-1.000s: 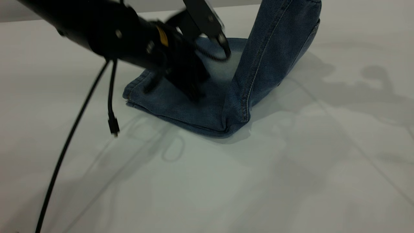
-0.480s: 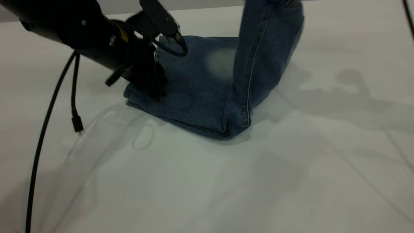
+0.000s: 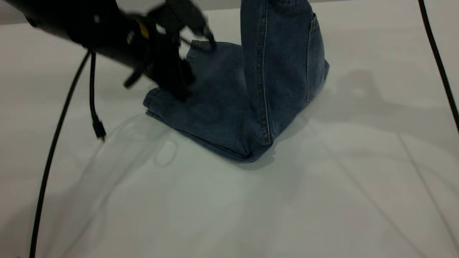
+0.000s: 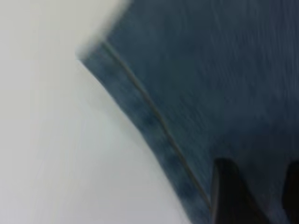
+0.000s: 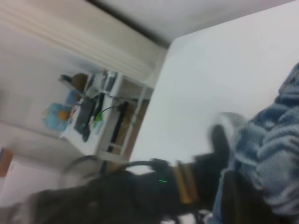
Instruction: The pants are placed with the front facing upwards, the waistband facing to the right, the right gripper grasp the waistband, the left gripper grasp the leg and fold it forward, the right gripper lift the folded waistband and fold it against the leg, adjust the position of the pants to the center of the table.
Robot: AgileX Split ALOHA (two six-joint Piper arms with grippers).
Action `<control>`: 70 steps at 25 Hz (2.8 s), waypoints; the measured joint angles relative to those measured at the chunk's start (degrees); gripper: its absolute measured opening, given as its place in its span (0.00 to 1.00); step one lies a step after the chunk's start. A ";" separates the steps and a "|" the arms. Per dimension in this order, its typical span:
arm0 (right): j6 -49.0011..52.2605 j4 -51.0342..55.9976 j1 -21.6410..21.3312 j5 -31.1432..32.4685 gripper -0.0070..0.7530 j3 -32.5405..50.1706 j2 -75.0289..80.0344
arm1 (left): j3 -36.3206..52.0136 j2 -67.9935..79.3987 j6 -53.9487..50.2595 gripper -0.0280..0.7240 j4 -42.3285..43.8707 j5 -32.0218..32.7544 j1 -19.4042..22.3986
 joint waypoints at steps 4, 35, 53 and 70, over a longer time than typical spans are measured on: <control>-0.40 -0.01 0.00 -0.75 0.11 0.11 1.97 | 0.00 -5.36 0.20 0.40 -0.21 -0.06 1.40; -2.41 -0.14 18.84 -15.05 0.38 -13.64 17.54 | -0.13 -33.61 0.66 0.40 -0.05 -2.56 4.70; 31.17 -12.50 21.63 -29.12 0.67 -20.07 18.46 | -0.13 -33.61 0.66 0.40 -0.05 -4.43 4.70; 92.87 -74.38 21.72 -15.67 0.66 -41.05 29.55 | -0.13 -39.42 0.46 0.40 -0.05 -3.76 4.70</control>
